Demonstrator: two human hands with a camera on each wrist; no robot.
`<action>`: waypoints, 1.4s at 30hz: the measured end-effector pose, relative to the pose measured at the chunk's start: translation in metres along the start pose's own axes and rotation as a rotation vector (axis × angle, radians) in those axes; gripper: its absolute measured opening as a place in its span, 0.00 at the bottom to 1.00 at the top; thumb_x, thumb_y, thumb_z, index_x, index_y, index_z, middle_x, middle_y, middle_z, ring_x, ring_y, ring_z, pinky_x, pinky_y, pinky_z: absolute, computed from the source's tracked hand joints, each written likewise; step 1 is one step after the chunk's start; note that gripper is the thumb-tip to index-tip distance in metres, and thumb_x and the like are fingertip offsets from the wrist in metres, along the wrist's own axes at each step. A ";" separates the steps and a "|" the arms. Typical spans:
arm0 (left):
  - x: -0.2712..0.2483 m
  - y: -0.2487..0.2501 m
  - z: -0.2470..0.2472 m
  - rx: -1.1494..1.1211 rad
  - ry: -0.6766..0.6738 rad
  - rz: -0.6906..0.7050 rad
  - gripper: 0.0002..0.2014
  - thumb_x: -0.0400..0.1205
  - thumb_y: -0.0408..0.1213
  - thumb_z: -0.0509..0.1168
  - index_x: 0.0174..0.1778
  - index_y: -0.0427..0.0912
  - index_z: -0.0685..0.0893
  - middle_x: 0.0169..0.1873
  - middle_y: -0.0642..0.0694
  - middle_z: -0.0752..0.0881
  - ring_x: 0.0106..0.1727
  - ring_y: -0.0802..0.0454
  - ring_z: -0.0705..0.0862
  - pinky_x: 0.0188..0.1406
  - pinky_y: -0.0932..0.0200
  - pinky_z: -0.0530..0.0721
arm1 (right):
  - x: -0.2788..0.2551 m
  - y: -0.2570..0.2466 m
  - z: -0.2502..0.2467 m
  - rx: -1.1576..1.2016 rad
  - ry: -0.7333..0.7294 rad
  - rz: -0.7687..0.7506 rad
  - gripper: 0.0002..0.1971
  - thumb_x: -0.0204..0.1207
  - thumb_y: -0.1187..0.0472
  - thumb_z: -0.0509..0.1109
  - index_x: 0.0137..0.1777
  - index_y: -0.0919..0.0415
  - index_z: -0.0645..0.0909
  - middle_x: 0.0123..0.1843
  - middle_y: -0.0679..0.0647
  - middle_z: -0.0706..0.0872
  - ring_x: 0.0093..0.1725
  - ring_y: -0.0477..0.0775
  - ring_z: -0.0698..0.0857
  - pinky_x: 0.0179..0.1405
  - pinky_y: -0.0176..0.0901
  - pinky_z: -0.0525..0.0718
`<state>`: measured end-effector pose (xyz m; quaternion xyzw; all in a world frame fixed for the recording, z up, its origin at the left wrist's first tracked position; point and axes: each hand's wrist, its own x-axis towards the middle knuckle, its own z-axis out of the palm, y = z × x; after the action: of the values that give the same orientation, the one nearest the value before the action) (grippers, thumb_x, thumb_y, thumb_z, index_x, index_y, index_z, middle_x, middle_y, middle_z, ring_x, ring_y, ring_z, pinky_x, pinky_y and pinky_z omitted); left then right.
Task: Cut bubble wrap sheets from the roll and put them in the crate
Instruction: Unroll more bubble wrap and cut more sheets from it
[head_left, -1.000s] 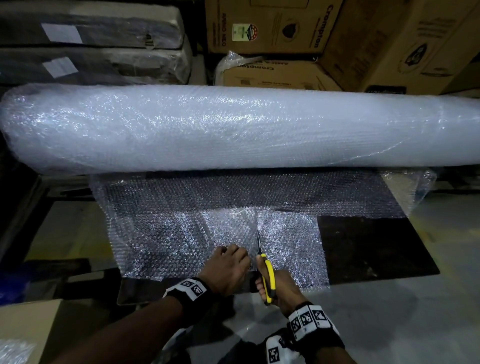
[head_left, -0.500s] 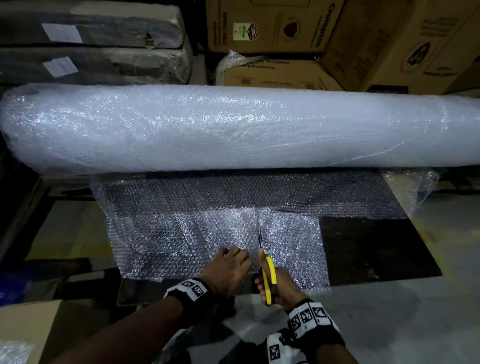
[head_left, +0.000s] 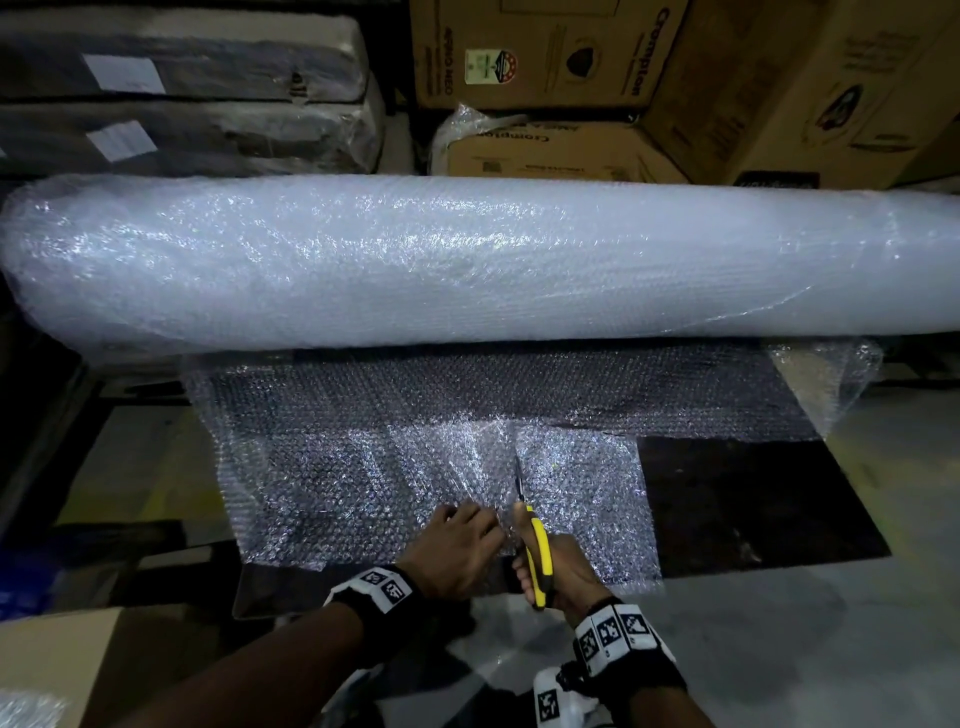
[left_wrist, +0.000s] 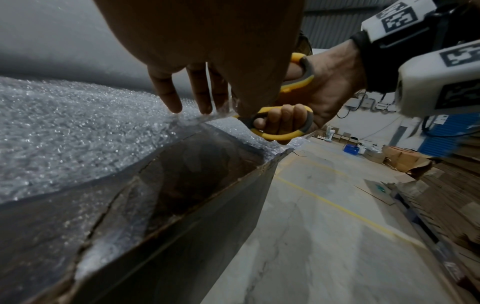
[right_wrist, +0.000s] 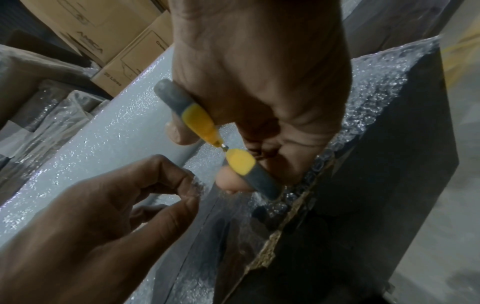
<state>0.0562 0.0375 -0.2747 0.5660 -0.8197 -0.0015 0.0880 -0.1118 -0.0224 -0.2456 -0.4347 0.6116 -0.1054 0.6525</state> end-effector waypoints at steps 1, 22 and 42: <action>0.000 0.000 0.001 0.003 -0.004 0.002 0.11 0.75 0.49 0.61 0.46 0.48 0.75 0.45 0.48 0.81 0.46 0.48 0.81 0.38 0.52 0.83 | 0.000 -0.001 -0.001 0.010 -0.015 0.010 0.37 0.67 0.28 0.72 0.31 0.68 0.81 0.23 0.60 0.80 0.18 0.54 0.78 0.17 0.37 0.75; 0.000 0.004 -0.003 0.023 0.013 0.007 0.12 0.73 0.50 0.59 0.48 0.49 0.75 0.45 0.49 0.82 0.47 0.48 0.82 0.40 0.52 0.84 | 0.004 -0.013 -0.004 -0.100 -0.041 -0.036 0.38 0.67 0.24 0.67 0.28 0.64 0.82 0.24 0.58 0.82 0.21 0.54 0.81 0.22 0.38 0.79; 0.000 0.005 -0.007 0.081 0.028 0.012 0.13 0.73 0.51 0.62 0.49 0.49 0.74 0.46 0.49 0.83 0.50 0.48 0.75 0.38 0.52 0.85 | 0.018 -0.021 -0.003 0.002 -0.067 -0.027 0.38 0.61 0.21 0.66 0.29 0.63 0.79 0.22 0.57 0.78 0.19 0.54 0.77 0.20 0.37 0.75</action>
<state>0.0525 0.0399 -0.2674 0.5643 -0.8210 0.0402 0.0764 -0.1021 -0.0485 -0.2433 -0.4457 0.5833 -0.1000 0.6717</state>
